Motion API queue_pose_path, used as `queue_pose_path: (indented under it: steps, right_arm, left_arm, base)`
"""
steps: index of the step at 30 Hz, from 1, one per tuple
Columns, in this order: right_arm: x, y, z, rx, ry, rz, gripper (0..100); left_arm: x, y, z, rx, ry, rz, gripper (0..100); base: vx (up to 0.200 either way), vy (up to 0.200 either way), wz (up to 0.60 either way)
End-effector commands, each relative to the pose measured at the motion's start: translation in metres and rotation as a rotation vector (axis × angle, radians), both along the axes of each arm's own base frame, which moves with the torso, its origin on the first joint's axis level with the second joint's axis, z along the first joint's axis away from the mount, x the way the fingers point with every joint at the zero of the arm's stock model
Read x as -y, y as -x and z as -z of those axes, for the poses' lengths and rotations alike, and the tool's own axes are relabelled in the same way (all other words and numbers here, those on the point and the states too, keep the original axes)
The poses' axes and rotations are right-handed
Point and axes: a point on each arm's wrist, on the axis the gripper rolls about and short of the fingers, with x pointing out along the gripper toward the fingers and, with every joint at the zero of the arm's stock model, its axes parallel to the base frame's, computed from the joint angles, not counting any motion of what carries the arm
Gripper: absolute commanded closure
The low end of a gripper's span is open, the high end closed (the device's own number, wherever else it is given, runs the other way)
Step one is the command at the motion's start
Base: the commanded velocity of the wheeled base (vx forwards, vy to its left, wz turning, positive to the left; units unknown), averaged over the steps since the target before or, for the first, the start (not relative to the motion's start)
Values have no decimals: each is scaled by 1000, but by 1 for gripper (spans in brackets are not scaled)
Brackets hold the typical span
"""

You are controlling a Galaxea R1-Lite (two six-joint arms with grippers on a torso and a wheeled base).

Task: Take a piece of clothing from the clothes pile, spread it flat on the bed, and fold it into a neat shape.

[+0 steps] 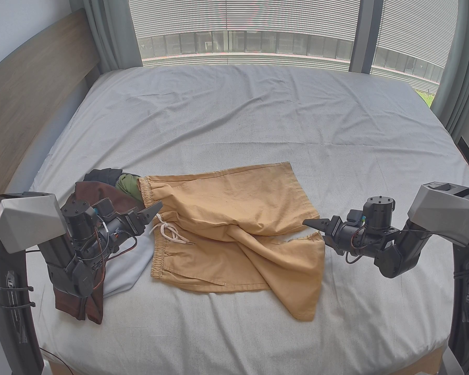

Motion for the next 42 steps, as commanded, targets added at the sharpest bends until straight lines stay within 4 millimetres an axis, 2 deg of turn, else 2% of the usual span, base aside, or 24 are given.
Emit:
queue_pose_path:
  steps: [1,10,21,31,38,39,42]
  right_arm:
    - [0,0,3,-5,1,0,100]
    - [4,-4,12,-14,11,12,100]
    - [32,-17,4,42,25,79,100]
    - [31,-24,13,81,33,105,100]
    - [29,-24,10,128,34,96,100]
    - [29,-24,10,139,42,95,0]
    - [31,-25,8,165,61,95,0]
  left_arm:
    - [0,0,0,0,0,0,0]
    - [0,0,0,-1,0,0,0]
    - [1,3,2,-14,-1,6,0]
    - [-1,9,8,-43,-14,9,0]
    - [-2,17,13,-62,-47,41,0]
    - [-2,18,15,-68,-50,42,0]
    - [-3,21,16,-80,-50,42,0]
  base:
    - [0,0,0]
    - [0,0,0]
    - [0,0,0]
    - [0,0,0]
    - [0,0,0]
    - [0,0,0]
    - [0,0,0]
